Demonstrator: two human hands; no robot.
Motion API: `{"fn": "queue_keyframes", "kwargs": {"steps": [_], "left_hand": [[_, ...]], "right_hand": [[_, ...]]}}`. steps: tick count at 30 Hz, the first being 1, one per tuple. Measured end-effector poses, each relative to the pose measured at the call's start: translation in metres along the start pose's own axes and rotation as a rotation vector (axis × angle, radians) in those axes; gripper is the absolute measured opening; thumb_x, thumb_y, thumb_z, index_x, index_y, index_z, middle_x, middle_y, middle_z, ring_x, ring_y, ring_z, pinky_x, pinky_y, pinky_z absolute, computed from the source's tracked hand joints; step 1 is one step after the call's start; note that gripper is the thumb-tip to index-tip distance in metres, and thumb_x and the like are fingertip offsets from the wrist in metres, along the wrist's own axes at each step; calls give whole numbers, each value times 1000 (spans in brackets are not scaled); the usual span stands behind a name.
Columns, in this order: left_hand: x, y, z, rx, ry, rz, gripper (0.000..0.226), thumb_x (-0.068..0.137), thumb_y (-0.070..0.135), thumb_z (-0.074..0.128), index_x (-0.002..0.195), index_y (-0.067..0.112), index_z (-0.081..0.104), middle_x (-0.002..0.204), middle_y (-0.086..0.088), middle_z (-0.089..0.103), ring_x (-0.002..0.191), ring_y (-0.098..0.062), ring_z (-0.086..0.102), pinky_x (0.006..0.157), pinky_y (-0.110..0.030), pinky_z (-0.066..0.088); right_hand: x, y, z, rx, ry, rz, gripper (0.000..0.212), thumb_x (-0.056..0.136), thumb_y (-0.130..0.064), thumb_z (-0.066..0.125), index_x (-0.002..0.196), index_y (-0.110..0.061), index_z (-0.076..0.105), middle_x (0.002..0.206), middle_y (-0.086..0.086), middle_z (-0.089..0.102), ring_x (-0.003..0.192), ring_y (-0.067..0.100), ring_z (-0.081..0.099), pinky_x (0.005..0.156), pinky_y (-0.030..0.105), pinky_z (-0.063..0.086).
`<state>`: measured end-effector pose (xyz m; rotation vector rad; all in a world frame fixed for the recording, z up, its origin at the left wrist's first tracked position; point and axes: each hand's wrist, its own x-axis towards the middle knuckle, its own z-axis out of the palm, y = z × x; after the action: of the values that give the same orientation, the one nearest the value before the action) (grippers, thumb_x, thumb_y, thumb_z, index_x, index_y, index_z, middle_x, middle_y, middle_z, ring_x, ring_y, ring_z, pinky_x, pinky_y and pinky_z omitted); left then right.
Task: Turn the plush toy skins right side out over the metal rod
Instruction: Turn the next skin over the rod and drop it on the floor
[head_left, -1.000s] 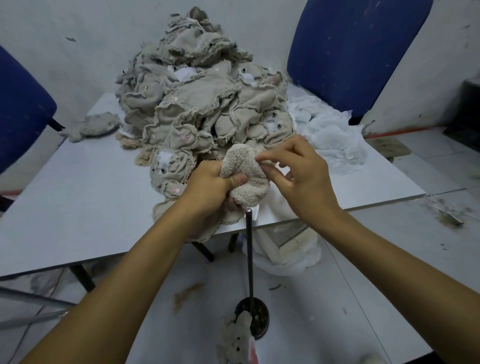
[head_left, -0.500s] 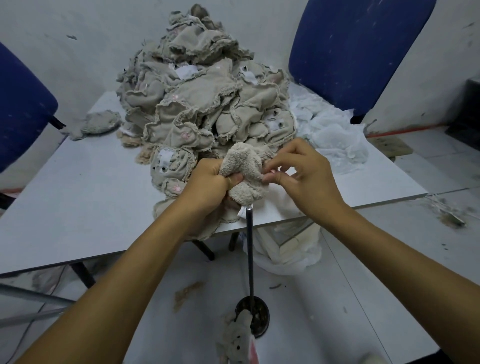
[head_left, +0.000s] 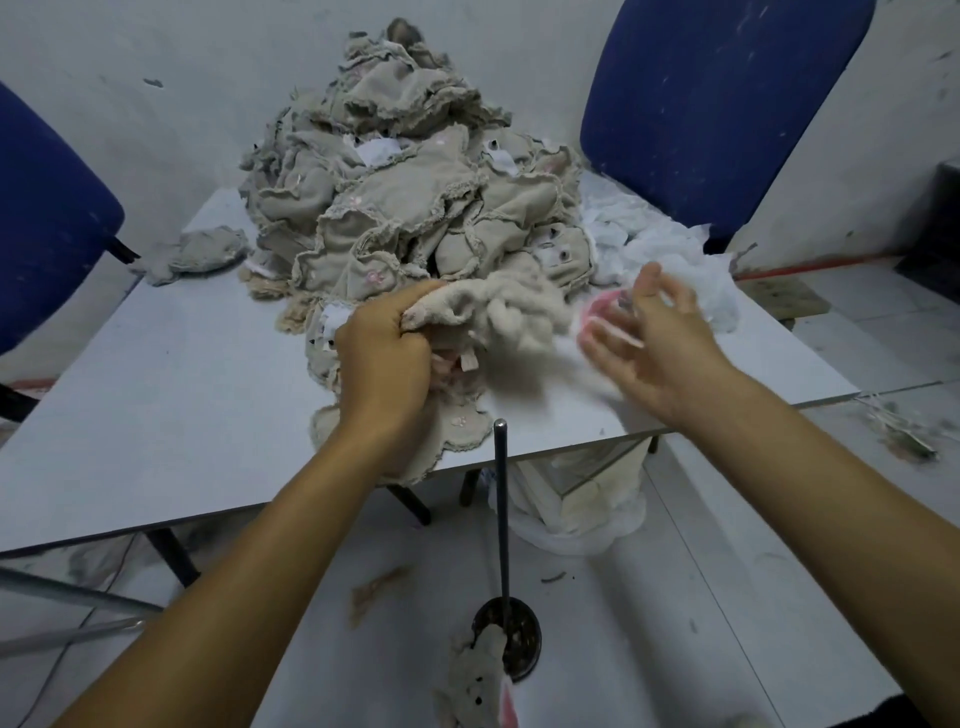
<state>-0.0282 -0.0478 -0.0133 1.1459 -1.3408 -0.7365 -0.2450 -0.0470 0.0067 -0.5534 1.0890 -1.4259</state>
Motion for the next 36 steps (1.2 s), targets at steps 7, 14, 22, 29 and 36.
{"fn": "queue_keyframes", "kwargs": {"steps": [7,14,22,29,36], "left_hand": [[-15,8,-3,648,-382,568,43,80,13,54,119,13,73,111,-13,59,101,-27,57,79,-35,49],[1,13,-17,516,-644,121,36,79,38,48,91,25,79,133,3,47,128,-9,38,108,-30,29],[-1,12,4,548,-141,322,29,87,22,67,113,26,54,114,4,46,105,-11,48,91,-26,44],[-4,10,7,-132,-364,-102,24,91,15,69,114,21,64,101,-2,73,96,-24,71,82,-49,59],[-7,22,22,-324,-135,-157,21,84,1,72,103,8,67,98,-20,71,100,-45,66,88,-63,53]], "right_hand": [[-7,21,13,-424,-205,61,51,88,-35,73,128,-48,44,113,6,67,85,23,75,65,48,61],[-10,38,12,-483,-188,-9,62,85,-11,76,126,-41,39,107,17,69,77,20,71,65,38,63],[-21,37,24,-964,-142,-960,64,78,-8,80,131,-28,50,86,-3,62,77,11,62,68,18,51],[-28,48,20,-1143,-337,-1025,52,83,-17,78,130,-17,57,102,3,68,96,20,58,82,31,47],[-22,40,19,-1023,-38,-937,44,78,-31,78,114,-23,54,98,-7,60,99,20,50,81,35,46]]}}
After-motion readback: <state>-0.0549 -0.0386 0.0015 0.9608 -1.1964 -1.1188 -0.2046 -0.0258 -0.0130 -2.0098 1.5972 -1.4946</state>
